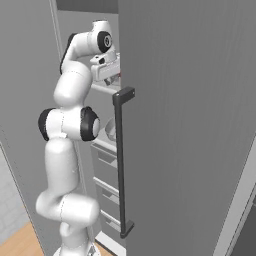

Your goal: Take the meat container that has the shrimp and place it on the second highest rack of the freezer. Then take the vegetable container that has the tomato and avocado and place it on the highest rack of the freezer.

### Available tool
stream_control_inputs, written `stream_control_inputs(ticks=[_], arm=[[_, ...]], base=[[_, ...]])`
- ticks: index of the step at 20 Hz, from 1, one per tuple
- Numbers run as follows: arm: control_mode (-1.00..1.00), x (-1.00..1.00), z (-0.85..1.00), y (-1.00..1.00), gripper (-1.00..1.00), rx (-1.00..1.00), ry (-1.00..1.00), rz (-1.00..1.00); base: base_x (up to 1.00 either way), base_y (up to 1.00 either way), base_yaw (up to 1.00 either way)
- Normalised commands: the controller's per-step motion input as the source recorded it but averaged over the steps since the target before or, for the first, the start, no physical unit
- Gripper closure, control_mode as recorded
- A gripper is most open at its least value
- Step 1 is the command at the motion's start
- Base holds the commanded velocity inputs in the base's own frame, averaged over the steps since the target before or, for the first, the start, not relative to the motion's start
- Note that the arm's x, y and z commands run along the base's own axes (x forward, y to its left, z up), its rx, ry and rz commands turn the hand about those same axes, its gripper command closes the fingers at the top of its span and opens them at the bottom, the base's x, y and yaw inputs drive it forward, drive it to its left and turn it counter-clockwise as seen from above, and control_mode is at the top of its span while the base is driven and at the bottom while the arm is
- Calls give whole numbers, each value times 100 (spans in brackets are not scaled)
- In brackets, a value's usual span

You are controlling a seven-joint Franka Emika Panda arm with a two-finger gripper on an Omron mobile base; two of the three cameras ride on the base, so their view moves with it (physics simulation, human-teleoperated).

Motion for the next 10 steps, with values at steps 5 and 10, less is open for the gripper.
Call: stream_control_inputs(ticks=[5,10], arm=[[-100,4,-27,-9,-100,0,-19,0],[-100,-15,-16,-4,-100,0,-29,0]], base=[[0,0,0],[0,0,0]])
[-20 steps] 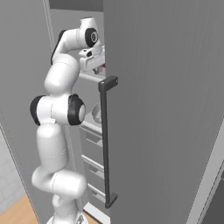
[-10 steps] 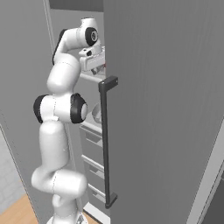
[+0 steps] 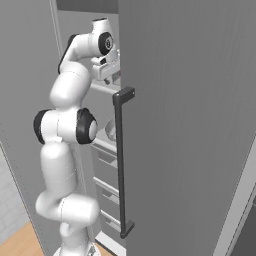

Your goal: Take the meat container that has the shrimp and place it on the second highest rack of the freezer. Then take the vegetable container that has the tomato and avocado and place it on the highest rack of the freezer.

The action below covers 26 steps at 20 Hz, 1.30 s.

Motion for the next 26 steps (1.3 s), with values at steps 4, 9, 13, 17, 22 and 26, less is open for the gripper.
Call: stream_control_inputs(ticks=[4,9,13,17,22,26], arm=[[-100,-20,-24,0,-100,-4,-34,0],[-100,-71,26,5,-100,0,-1,0],[-100,-96,13,28,-100,0,-1,-2],[-100,-85,70,48,-100,0,-6,0],[-100,-35,59,29,-100,-8,-17,0],[-100,-59,40,10,-100,-7,-16,0]], base=[[0,0,0],[0,0,0],[0,0,0],[0,0,0],[0,0,0],[0,0,0]])
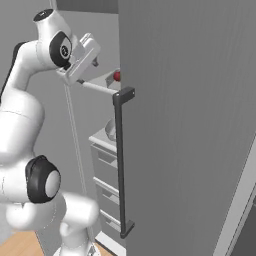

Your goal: Take the meat container that has the shrimp and place it on the second highest rack of the freezer. Then take the vegetable container that has the tomato and avocado and place it on the highest rack of the freezer.

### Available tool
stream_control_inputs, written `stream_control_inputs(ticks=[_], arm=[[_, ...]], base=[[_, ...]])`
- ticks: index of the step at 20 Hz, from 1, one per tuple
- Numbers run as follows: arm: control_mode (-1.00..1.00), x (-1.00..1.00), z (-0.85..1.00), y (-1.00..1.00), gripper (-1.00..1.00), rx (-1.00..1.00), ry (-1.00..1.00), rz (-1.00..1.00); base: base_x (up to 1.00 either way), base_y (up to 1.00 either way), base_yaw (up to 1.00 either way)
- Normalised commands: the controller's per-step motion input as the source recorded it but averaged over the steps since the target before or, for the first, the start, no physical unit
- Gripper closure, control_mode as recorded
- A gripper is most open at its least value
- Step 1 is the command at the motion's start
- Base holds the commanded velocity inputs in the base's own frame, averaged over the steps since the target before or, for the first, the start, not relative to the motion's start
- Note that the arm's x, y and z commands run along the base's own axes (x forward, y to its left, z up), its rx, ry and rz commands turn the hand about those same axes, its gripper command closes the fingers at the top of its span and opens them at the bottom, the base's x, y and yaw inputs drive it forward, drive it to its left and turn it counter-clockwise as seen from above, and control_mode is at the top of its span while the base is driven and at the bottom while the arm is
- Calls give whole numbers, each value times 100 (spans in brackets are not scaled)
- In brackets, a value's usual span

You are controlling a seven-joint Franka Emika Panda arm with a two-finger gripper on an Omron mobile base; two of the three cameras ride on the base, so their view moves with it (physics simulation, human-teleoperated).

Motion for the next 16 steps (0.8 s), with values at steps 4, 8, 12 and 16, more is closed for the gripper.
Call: stream_control_inputs(ticks=[4,8,12,16], arm=[[-100,-100,-21,3,-100,0,1,-1],[-100,-100,-37,8,-100,0,8,-2],[-100,-100,-30,6,-100,1,14,-1],[-100,-100,-41,3,-100,1,16,-1]], base=[[0,0,0],[0,0,0],[0,0,0],[0,0,0]])
